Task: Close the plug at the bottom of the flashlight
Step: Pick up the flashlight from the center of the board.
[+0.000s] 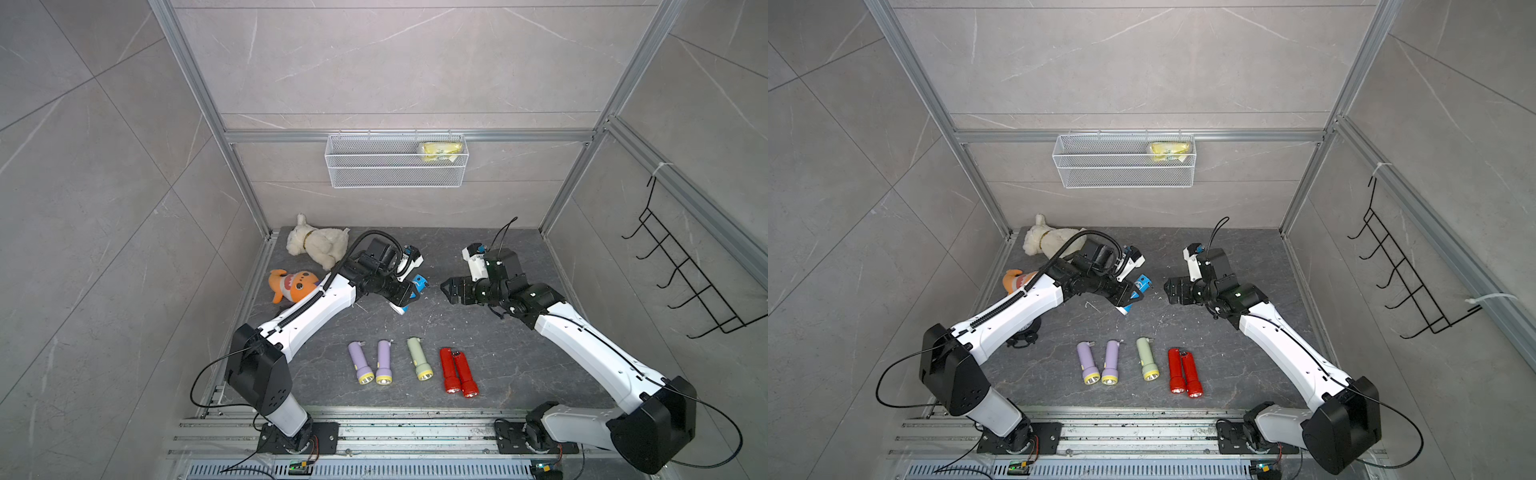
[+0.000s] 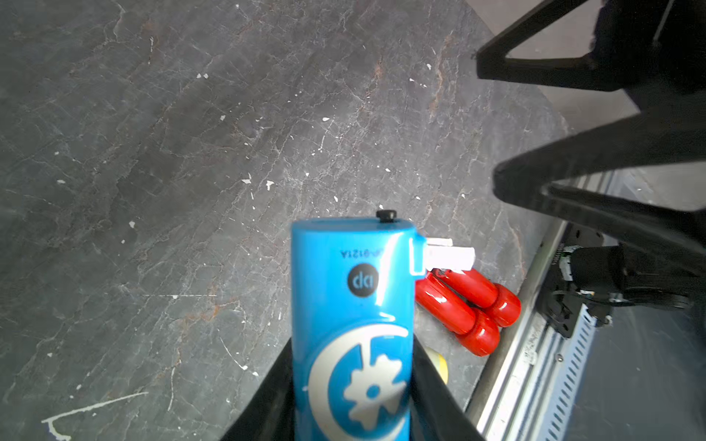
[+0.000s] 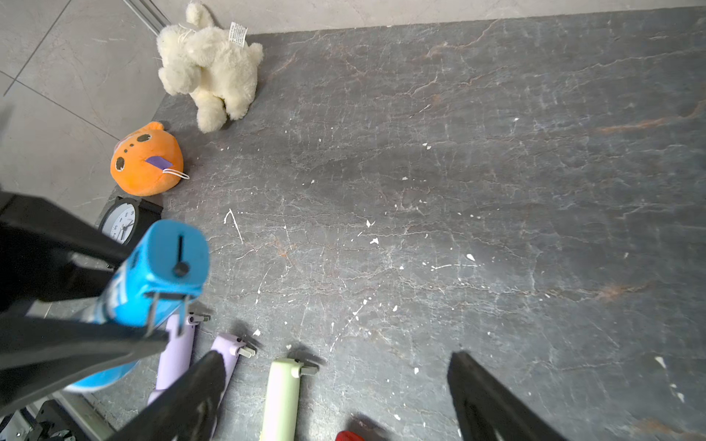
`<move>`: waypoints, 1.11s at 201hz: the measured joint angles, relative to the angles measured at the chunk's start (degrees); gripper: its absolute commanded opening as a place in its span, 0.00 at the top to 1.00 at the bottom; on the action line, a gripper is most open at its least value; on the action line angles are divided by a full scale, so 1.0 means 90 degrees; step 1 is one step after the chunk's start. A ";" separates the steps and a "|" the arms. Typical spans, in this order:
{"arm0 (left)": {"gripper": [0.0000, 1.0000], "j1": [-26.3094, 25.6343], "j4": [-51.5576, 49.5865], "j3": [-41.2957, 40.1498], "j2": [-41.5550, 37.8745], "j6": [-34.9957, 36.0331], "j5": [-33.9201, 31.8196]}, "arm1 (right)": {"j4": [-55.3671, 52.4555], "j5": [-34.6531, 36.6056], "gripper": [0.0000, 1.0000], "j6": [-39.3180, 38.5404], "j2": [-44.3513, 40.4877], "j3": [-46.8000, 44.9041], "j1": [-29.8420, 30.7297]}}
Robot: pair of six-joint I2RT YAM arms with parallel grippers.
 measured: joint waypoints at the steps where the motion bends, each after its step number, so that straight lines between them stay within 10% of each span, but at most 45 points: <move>1: 1.00 0.0000 0.0019 -0.0012 0.0000 0.0007 -0.0015 | 0.0000 -0.0007 0.07 0.0000 0.0000 0.0000 -0.0002; 158: 1.00 0.1586 0.3990 -0.0022 0.0148 0.0971 0.1190 | 0.0352 -0.0277 0.10 0.0041 0.0005 0.0374 -0.0211; 169: 1.00 0.1639 0.4090 0.0044 0.0197 0.1059 0.1205 | 0.0376 -0.0274 0.23 -0.0007 0.0010 0.0466 -0.0211; 199: 1.00 0.1746 0.4940 -0.0561 0.0109 0.1690 0.1515 | 0.0415 -0.0272 1.00 -0.0027 0.0034 0.0653 -0.0216; 223: 1.00 0.1746 0.5355 -0.1389 -0.0046 0.2363 0.1659 | 0.0381 -0.0223 1.00 -0.0034 0.0036 0.0743 -0.0216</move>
